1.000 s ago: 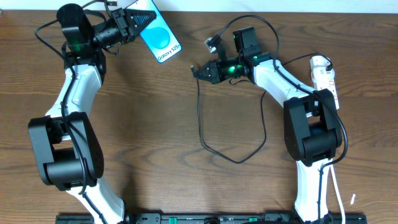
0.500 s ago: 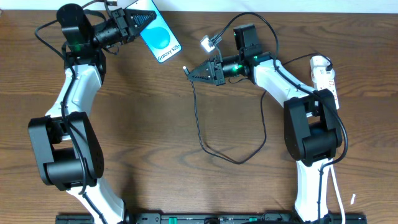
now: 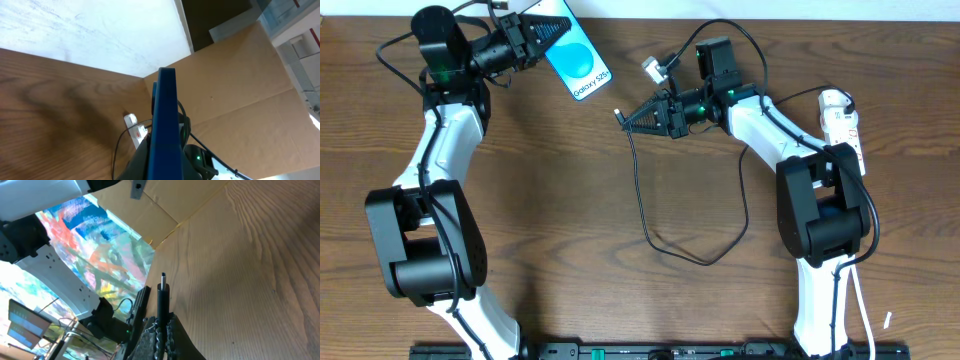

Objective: Plug charger to phone and switch on socket

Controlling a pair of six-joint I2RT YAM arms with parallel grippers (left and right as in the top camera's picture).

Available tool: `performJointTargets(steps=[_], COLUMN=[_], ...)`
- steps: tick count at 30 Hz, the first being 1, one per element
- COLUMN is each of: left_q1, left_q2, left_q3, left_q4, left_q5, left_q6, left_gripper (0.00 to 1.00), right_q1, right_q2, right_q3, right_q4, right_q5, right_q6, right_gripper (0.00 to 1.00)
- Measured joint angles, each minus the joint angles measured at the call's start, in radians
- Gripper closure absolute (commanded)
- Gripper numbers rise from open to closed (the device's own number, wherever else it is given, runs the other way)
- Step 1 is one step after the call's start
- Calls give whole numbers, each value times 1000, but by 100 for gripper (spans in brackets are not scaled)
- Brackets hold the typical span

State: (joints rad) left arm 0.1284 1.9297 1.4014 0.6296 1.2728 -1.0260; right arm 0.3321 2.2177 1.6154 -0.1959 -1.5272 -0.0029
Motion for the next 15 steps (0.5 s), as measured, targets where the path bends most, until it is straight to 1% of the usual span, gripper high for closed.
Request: performJointTargets(steps=[7,15], left_q1=[0,0], left_q2=[0,0], left_q3=[0,0], left_q4=[-4,-30], left_q5=[0,0], left_q6=[-3,-3], left_gripper=[92,92], right_q1=[2,35], right_q2=[0,0], right_q3=[0,0], right_q4=[53,160], right_q5=[-7,-11], right_q6=[10,25], right_gripper=[99,99])
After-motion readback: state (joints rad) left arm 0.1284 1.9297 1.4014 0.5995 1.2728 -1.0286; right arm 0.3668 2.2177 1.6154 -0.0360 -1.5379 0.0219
